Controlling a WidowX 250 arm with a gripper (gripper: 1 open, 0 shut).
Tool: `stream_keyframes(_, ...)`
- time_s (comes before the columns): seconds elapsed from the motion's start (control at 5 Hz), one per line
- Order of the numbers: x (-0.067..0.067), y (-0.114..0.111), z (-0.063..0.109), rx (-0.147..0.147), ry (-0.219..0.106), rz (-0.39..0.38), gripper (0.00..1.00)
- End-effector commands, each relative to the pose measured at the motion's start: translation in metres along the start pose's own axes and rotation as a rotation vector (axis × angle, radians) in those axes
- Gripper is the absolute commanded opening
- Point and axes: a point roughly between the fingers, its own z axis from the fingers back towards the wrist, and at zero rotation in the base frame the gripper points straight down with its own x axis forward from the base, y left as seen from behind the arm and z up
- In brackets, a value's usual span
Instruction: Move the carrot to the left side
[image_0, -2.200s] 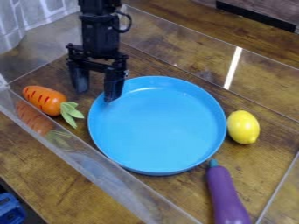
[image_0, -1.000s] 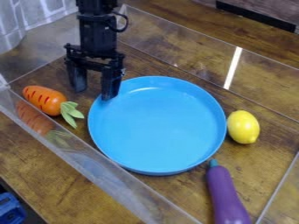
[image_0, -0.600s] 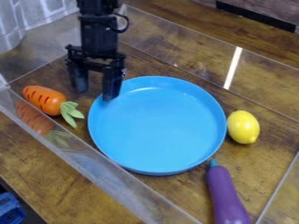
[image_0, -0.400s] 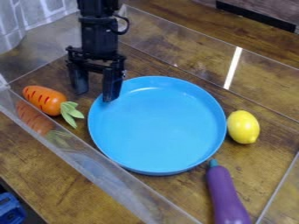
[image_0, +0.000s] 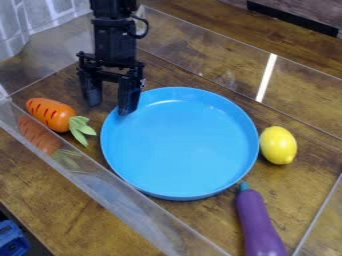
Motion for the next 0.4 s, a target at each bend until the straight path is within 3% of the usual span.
stream_keyframes(0.0,0.0030,0.0101,0.0166,0.005,-0.052,0.021,1.00)
stream_keyframes(0.2,0.0032,0.0099,0.0160,0.002,-0.049,0.016,1.00)
